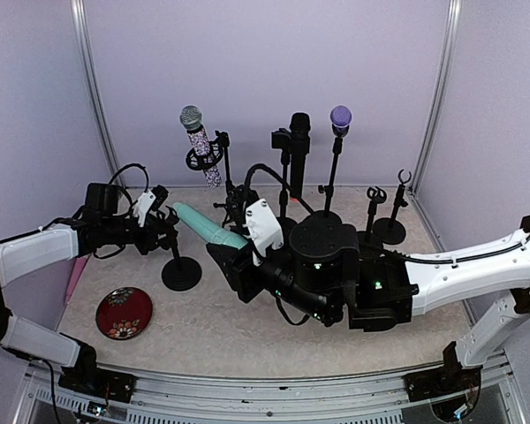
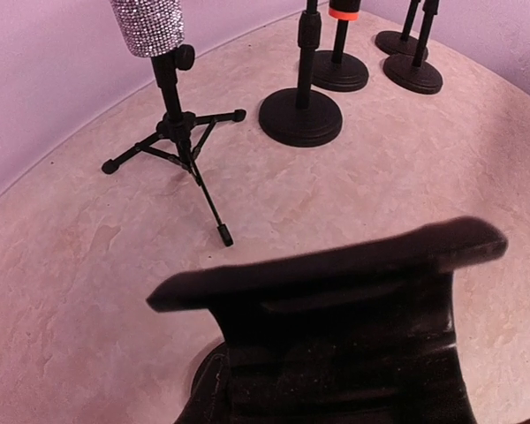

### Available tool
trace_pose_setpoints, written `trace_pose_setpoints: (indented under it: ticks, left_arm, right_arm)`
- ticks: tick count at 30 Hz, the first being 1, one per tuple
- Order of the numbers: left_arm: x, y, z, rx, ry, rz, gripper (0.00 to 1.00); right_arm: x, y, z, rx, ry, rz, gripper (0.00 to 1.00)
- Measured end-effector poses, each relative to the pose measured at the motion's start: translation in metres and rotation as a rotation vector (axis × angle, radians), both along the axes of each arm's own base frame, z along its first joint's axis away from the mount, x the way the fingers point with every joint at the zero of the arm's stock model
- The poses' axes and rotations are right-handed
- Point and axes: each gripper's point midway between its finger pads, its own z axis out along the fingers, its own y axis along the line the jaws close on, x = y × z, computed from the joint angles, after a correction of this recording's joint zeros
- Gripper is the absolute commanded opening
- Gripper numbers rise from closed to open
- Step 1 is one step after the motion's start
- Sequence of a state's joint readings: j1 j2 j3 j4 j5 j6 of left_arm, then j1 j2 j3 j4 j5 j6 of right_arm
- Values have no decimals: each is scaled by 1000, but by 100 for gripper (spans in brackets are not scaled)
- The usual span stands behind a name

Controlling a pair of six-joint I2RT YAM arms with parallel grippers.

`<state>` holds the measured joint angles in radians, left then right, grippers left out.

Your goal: Remove the microphone from the stand

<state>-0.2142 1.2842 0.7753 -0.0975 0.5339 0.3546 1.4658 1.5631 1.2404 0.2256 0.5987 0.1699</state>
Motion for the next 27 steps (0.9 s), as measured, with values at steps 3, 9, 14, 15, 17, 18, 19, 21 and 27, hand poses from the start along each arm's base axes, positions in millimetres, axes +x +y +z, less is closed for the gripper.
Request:
trace_pose_setpoints:
  ticks: [3, 9, 14, 15, 17, 18, 19, 21, 27]
  left_arm:
    - [-9, -5, 2, -19, 18, -37, 60]
    - [-29, -15, 22, -60, 42, -128, 99]
    - [-40, -11, 49, 2, -16, -174, 99]
    - [-44, -9, 54, 28, -36, -188, 99]
    - [-54, -3, 64, 80, -85, -217, 99]
    - [-61, 0, 68, 107, -111, -234, 99]
    - [-68, 2, 71, 129, -135, -249, 99]
    - [-86, 6, 75, 181, -181, -297, 99]
    - [-125, 8, 69, 284, -200, -442, 97]
  right_arm:
    - [4, -6, 1, -2, -2, -22, 0]
    - [6, -9, -13, -60, 5, -29, 0]
    - [2, -3, -19, -84, 24, 36, 0]
    - [1, -1, -21, -92, 30, 54, 0]
    - [0, 4, -22, -101, 48, 95, 0]
    - [0, 6, -22, -104, 61, 115, 0]
    - [1, 9, -22, -105, 74, 134, 0]
    - [4, 16, -23, -108, 100, 174, 0]
    - [14, 48, -44, -133, 191, 274, 0]
